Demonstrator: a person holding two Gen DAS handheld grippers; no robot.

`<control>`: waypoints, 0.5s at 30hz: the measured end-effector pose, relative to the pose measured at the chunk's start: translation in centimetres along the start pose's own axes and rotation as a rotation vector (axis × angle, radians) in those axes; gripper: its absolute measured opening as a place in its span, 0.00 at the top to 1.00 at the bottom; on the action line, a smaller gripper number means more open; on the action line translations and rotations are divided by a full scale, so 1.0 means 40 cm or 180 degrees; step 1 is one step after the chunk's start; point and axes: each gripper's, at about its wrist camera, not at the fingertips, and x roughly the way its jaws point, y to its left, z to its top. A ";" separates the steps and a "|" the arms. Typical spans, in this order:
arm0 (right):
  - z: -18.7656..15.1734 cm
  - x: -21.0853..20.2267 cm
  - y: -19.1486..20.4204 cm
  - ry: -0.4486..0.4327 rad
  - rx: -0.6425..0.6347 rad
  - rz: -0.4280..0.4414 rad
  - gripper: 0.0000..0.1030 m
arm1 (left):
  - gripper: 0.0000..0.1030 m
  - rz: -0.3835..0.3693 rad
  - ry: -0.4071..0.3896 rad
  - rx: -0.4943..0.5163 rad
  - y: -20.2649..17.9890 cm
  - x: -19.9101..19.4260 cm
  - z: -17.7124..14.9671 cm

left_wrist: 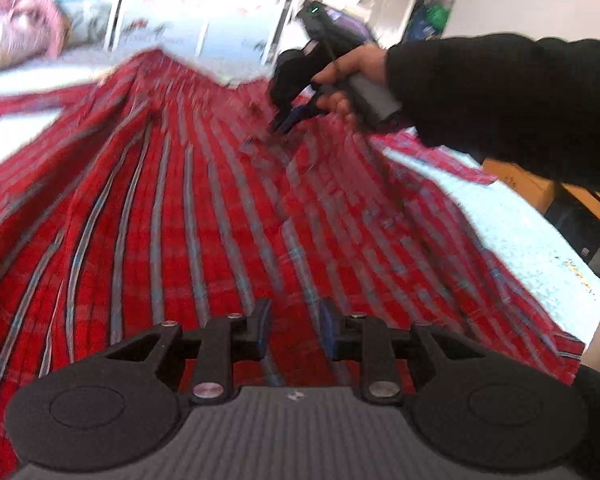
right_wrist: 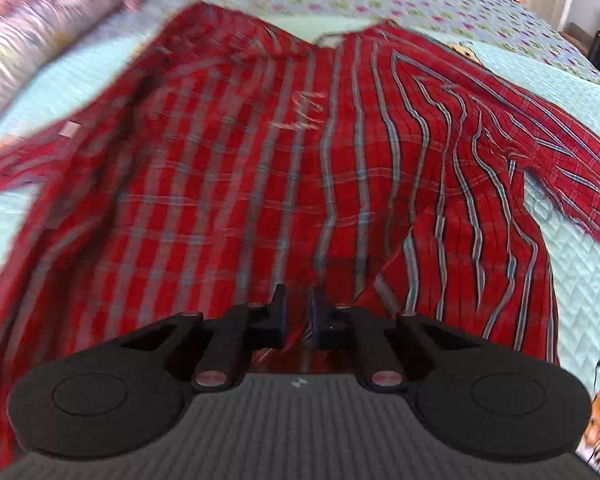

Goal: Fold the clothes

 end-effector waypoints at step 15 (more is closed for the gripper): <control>0.147 -0.059 0.068 -0.0263 0.0244 0.0416 0.97 | 0.70 -0.0100 0.0024 -0.0089 0.009 -0.007 -0.012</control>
